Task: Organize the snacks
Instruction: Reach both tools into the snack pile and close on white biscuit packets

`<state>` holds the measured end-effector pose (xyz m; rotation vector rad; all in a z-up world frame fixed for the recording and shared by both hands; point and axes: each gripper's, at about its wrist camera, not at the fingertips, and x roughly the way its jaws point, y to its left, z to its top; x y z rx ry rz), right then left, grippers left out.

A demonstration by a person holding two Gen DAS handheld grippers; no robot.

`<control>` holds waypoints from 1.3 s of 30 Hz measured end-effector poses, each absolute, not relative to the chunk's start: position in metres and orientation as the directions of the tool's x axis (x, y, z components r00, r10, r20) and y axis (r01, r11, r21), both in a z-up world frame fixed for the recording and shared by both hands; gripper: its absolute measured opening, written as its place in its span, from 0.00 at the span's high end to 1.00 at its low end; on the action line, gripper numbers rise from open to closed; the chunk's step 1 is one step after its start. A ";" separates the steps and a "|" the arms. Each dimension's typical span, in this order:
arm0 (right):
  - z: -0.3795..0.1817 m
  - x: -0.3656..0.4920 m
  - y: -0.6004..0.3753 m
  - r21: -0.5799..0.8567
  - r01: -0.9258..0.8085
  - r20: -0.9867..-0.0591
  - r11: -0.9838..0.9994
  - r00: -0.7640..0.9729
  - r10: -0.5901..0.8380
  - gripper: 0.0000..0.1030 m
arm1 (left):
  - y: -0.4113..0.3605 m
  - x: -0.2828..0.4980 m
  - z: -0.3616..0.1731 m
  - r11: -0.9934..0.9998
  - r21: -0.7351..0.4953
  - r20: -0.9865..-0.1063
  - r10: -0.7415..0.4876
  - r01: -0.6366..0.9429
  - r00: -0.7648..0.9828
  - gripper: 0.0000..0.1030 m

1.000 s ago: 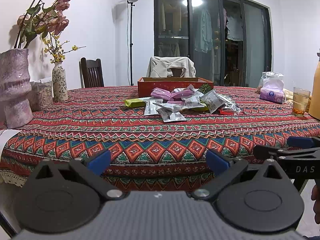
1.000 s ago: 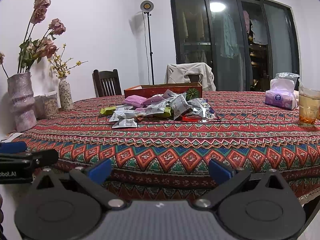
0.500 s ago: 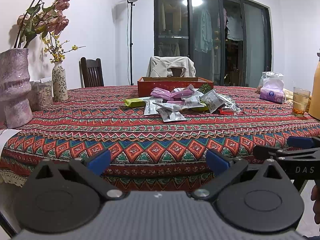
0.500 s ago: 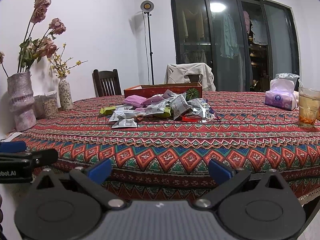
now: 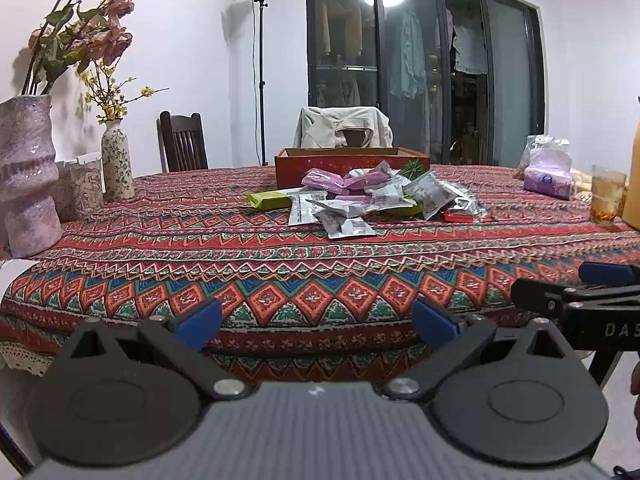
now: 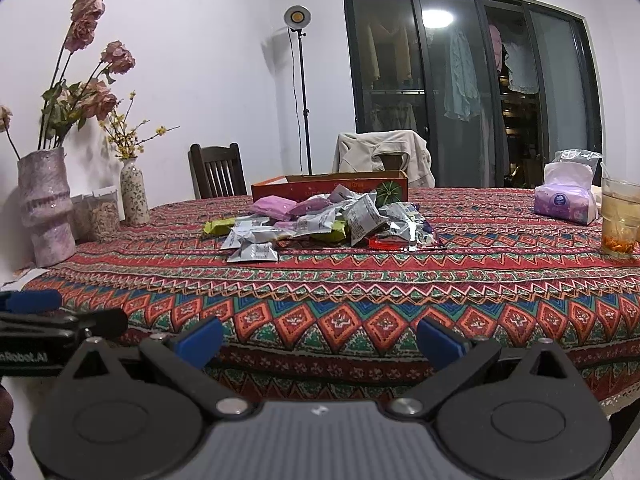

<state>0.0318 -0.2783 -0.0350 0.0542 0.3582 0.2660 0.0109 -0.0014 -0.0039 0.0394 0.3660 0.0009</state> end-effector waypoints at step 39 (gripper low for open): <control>-0.001 0.296 -0.285 -0.012 -0.333 -0.439 0.943 0.849 0.294 0.33 | -0.014 0.288 0.006 0.944 0.127 -0.591 -0.176 0.306 0.787 0.27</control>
